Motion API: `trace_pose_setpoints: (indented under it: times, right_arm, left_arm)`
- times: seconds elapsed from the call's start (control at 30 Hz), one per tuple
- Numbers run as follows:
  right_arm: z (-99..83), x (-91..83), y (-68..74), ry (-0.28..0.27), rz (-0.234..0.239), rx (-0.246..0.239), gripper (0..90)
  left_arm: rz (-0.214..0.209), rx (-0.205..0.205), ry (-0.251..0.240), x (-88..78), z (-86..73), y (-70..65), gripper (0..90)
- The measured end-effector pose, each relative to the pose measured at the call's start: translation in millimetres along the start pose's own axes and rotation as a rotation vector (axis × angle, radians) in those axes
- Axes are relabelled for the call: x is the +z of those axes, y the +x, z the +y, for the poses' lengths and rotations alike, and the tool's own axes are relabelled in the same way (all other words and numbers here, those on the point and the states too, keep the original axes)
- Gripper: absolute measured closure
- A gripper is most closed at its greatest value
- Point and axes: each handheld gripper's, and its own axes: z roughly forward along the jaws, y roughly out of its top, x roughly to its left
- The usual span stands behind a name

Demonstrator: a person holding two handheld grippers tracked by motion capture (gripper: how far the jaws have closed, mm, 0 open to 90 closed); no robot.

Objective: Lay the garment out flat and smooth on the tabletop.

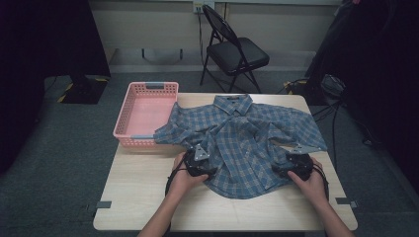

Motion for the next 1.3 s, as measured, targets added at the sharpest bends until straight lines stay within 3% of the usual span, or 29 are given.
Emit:
trace_pose_setpoints:
  times: [0.1, 0.2, 0.33, 0.53, 0.7, 0.8, 0.87, 0.93, 1.03, 1.17, 1.3]
  right_arm:
    - [-0.1, -0.2, -0.3, -0.001, 0.002, 0.002, 14.8]
    - [-0.3, -0.6, -0.6, -0.002, 0.006, 0.002, 15.6]
    - [-2.8, -4.7, -4.0, -0.027, 0.021, 0.014, 26.3]
    - [-2.7, -22.3, -18.9, -0.068, -0.012, 0.067, 32.6]
    - [0.3, -20.7, -10.5, -0.061, 0.008, 0.02, 39.4]
    - [4.2, -15.3, -3.1, -0.051, -0.008, -0.053, 41.7]
    - [5.5, -10.4, 1.4, -0.054, 0.009, -0.059, 43.0]
    - [7.3, -5.1, 4.1, -0.04, -0.008, -0.081, 49.3]
    - [9.4, -0.2, 2.5, -0.041, 0.005, -0.054, 58.0]
    - [12.0, 4.0, 1.6, -0.026, 0.004, -0.056, 66.4]
    - [13.9, 3.8, -1.3, -0.037, 0.026, -0.003, 75.1]
  left_arm:
    - [-0.002, -0.003, 0.007, 0.8, 0.2, -0.6, 30.3]
    - [-0.008, -0.036, 0.016, 1.3, 0.0, 1.4, 29.8]
    - [-0.005, -0.04, 0.017, 0.9, -0.2, 1.1, 30.3]
    - [-0.007, -0.046, 0.016, 1.1, -0.2, 1.3, 30.5]
    - [-0.007, -0.047, 0.016, 1.1, -0.2, 1.3, 30.6]
    - [-0.006, -0.047, 0.016, 1.1, -0.2, 1.3, 30.6]
    - [-0.006, -0.046, 0.016, 1.1, -0.2, 1.2, 30.7]
    - [-0.006, -0.046, 0.016, 1.1, -0.2, 1.2, 30.7]
    - [-0.006, -0.047, 0.016, 1.1, -0.2, 1.3, 30.7]
    - [-0.007, -0.049, 0.016, 1.1, -0.3, 1.3, 30.8]
    - [-0.007, -0.048, 0.016, 1.0, -0.3, 1.3, 30.9]
